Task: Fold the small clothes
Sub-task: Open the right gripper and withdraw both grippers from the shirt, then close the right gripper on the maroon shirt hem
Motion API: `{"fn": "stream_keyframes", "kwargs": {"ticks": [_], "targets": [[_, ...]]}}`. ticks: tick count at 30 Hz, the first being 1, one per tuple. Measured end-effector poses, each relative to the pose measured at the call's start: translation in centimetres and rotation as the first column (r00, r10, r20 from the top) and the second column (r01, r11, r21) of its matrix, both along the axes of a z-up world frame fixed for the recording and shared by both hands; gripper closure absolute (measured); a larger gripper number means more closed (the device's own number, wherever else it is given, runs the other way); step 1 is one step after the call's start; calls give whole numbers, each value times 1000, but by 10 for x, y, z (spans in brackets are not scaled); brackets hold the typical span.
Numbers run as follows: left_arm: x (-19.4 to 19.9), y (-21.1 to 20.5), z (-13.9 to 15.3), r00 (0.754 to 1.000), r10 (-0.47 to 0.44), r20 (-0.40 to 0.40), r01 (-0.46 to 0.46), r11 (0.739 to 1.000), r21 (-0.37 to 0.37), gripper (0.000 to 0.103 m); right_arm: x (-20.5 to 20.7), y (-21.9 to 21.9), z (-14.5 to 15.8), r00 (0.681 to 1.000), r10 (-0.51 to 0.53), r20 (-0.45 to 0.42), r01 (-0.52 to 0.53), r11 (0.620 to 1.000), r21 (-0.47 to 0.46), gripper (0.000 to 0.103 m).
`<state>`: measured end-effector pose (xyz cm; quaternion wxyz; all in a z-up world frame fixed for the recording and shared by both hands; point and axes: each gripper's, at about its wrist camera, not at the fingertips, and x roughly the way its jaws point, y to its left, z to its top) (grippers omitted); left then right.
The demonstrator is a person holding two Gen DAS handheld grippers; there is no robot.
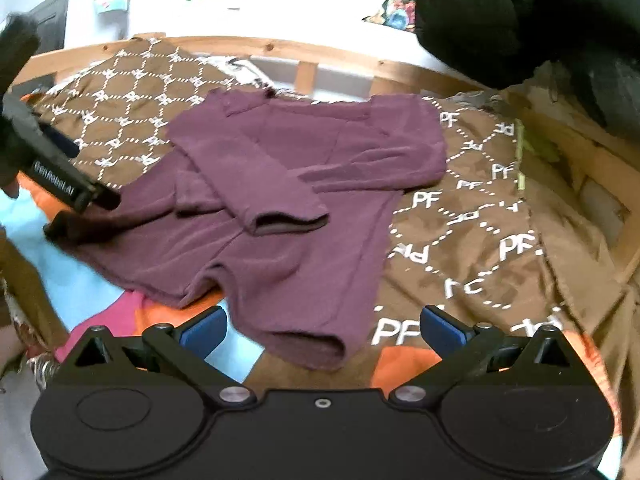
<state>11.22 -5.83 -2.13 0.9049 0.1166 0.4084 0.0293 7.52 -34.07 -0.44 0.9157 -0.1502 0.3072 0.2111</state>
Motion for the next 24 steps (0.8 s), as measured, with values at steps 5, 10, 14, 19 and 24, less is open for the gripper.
{"fn": "stream_keyframes", "kwargs": {"ticks": [5, 10, 14, 19, 24], "targets": [[-1, -2, -1, 1000, -4, -10, 5, 1000, 15, 1, -2, 8, -7, 1000, 19, -4, -19, 1000, -10, 1], [-4, 0, -7, 999, -27, -33, 29, 998, 55, 0, -2, 11, -12, 1000, 25, 16, -24, 998, -61, 1], [-9, 5, -12, 995, -90, -47, 94, 992, 78, 1, -5, 20, -22, 997, 46, 58, -35, 982, -186, 1], [-20, 8, -11, 987, -154, -38, 156, 986, 60, 0, -8, 28, -37, 986, 88, 138, -36, 939, -342, 1], [-19, 9, -11, 985, -155, -69, 155, 988, -15, 0, -7, 33, -42, 972, 86, 219, 1, 930, -368, 1]]}}
